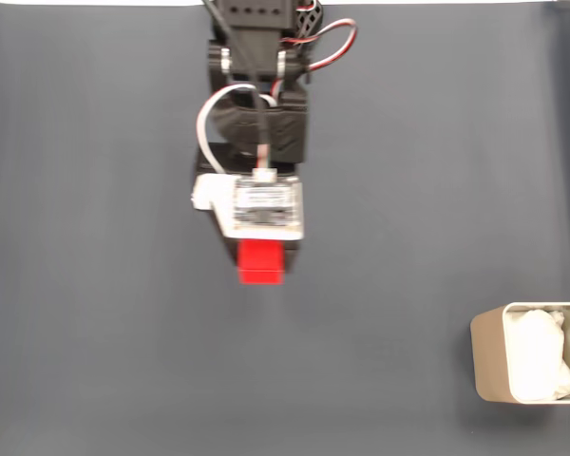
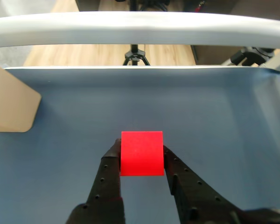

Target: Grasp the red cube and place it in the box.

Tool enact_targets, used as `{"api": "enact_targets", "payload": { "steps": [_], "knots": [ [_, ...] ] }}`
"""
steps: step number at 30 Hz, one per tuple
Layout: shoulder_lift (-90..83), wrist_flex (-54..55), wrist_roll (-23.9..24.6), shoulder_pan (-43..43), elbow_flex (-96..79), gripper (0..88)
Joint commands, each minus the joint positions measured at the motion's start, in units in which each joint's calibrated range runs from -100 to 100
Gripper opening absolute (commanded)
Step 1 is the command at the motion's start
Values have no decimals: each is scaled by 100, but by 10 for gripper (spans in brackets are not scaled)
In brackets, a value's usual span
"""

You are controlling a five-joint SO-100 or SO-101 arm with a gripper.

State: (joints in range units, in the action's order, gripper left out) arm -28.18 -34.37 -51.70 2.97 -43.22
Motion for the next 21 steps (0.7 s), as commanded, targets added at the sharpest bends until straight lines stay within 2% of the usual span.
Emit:
{"api": "enact_targets", "payload": {
  "steps": [1, 21],
  "knots": [
    [-137, -30, -15, -432, 517, 0],
    [1380, -276, 122, -2037, 2899, 0]
  ]
}}
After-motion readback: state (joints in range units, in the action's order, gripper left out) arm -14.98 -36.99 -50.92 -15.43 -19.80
